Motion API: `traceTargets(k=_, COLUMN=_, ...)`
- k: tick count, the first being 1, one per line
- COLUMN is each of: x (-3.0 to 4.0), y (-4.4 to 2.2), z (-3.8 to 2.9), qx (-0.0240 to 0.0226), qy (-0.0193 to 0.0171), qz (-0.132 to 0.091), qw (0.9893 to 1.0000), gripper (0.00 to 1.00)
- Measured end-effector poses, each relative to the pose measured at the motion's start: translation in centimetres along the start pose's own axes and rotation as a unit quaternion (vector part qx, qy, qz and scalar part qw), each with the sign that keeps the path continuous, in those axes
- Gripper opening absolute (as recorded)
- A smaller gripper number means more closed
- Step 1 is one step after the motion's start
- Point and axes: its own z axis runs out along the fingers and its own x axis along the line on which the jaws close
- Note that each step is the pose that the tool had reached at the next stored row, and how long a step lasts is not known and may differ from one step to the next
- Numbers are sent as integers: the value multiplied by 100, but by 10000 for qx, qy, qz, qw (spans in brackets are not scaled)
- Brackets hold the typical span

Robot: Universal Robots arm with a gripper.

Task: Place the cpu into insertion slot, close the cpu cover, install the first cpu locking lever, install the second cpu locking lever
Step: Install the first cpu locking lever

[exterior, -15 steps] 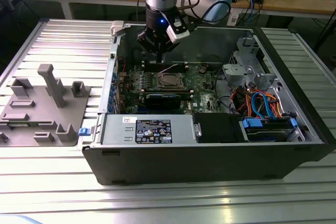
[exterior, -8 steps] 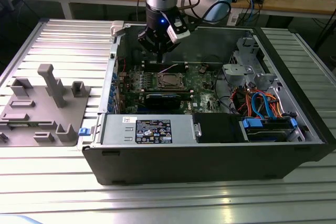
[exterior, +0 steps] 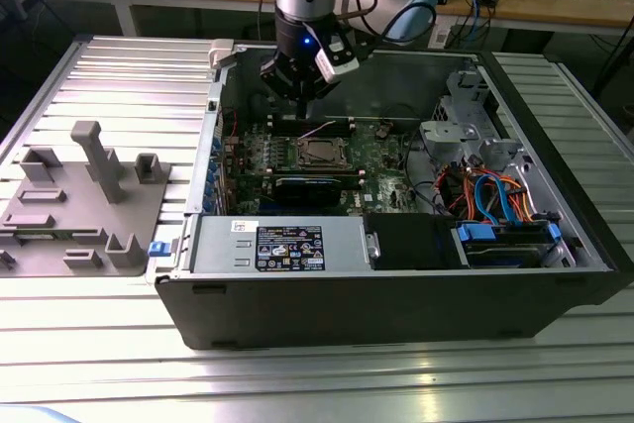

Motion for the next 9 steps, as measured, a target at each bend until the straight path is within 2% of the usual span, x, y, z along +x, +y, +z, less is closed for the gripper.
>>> traceTargets(k=1, x=1, y=-10, z=4, qx=-45, qy=-2, qz=1, qw=10000, gripper=11)
traceTargets(k=2, x=1, y=-15, z=10, qx=-70, qy=-3, qz=1, qw=10000, gripper=11)
traceTargets(k=9, x=0, y=-17, z=52, qx=-73, qy=-9, qz=151, qw=9999, gripper=11)
